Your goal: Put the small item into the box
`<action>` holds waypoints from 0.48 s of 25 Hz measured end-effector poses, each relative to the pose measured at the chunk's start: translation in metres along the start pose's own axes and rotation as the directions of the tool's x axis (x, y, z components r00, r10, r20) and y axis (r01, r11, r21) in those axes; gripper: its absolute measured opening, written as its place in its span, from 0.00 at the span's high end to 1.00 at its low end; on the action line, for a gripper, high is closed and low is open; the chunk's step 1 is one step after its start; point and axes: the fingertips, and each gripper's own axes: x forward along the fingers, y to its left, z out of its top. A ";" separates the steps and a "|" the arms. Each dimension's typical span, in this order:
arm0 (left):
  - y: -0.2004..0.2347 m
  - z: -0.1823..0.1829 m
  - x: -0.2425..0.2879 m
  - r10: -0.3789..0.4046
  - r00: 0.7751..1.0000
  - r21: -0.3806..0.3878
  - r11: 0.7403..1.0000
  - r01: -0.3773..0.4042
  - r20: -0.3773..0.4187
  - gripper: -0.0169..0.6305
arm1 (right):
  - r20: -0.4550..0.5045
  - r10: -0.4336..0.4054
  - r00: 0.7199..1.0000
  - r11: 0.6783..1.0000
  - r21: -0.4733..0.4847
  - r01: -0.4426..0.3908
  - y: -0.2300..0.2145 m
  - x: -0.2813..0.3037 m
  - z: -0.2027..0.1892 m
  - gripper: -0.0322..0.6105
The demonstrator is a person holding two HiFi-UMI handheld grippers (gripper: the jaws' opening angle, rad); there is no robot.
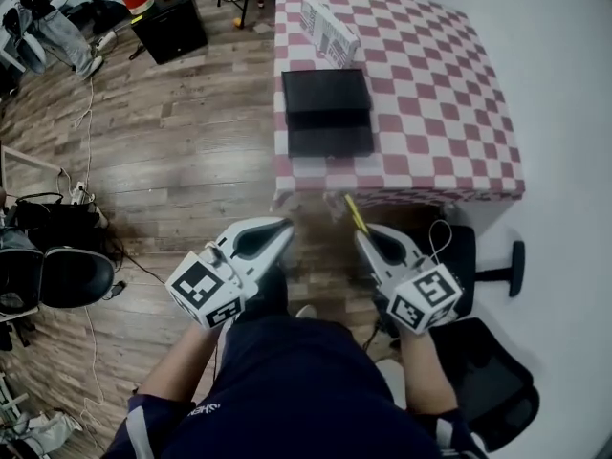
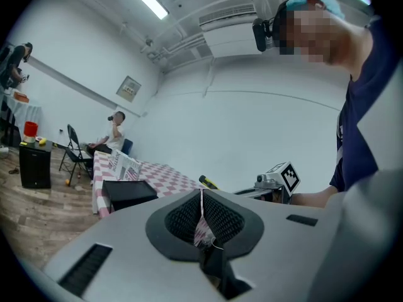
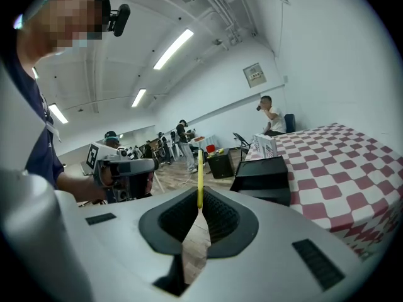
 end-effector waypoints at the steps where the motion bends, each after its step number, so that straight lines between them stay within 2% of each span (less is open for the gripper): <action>1: 0.012 0.004 0.003 -0.005 1.000 -0.002 1.000 0.005 -0.004 0.91 | -0.002 -0.005 1.000 1.000 0.004 0.005 -0.004 0.011 0.005 0.90; 12: 0.128 0.055 0.025 -0.065 0.997 0.007 0.998 0.065 -0.037 0.91 | -0.008 -0.068 0.998 0.998 0.017 0.068 -0.038 0.112 0.068 0.90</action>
